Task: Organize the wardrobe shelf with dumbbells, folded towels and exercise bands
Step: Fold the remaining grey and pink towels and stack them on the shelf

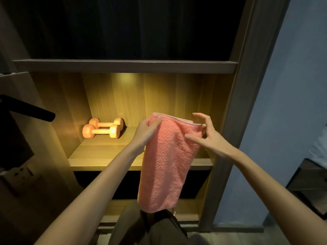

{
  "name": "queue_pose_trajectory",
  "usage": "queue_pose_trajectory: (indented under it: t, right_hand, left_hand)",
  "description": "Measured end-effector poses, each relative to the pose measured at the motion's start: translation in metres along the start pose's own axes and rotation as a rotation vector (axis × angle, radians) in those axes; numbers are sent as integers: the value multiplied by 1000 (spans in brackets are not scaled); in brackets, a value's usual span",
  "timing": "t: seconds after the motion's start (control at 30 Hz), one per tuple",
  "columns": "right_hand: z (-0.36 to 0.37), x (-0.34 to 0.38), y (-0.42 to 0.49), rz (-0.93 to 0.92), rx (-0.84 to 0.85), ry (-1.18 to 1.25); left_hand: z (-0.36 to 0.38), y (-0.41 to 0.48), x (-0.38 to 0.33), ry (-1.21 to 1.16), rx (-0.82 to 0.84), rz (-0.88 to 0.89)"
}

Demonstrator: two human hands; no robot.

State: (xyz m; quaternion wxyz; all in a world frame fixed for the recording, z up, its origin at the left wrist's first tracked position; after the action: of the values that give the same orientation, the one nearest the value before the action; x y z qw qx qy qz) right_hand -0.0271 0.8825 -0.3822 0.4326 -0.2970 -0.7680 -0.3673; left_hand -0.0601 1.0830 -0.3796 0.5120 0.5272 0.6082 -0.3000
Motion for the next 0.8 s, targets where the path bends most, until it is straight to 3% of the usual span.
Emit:
queue_pose_trajectory:
  t: [0.1, 0.43, 0.67, 0.8]
  right_hand:
    - [3, -4, -1, -69, -20, -151]
    - [-20, -3, 5, -85, -90, 82]
    - [-33, -1, 18, 5, -143, -28]
    - [-49, 4, 39, 66, -301, 40]
  left_hand:
    - [2, -1, 3, 8, 23, -23]
    - [-24, -1, 3, 139, 31, 95]
    - [-28, 13, 7, 126, 23, 75]
    - [-15, 36, -4, -14, 77, 0]
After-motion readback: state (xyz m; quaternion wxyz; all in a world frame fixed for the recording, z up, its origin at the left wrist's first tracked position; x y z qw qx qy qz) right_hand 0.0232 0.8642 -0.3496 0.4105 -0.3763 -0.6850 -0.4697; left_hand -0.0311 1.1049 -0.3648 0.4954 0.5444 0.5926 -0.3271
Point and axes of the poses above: each hand's wrist, its own y-axis towards the middle knuckle, its own z-axis out of the palm, x = y × z, the point moved 7 cm from there along y, towards the middle knuckle, and after that the axes turned 9 degrees about y, right-handed, at the moved point
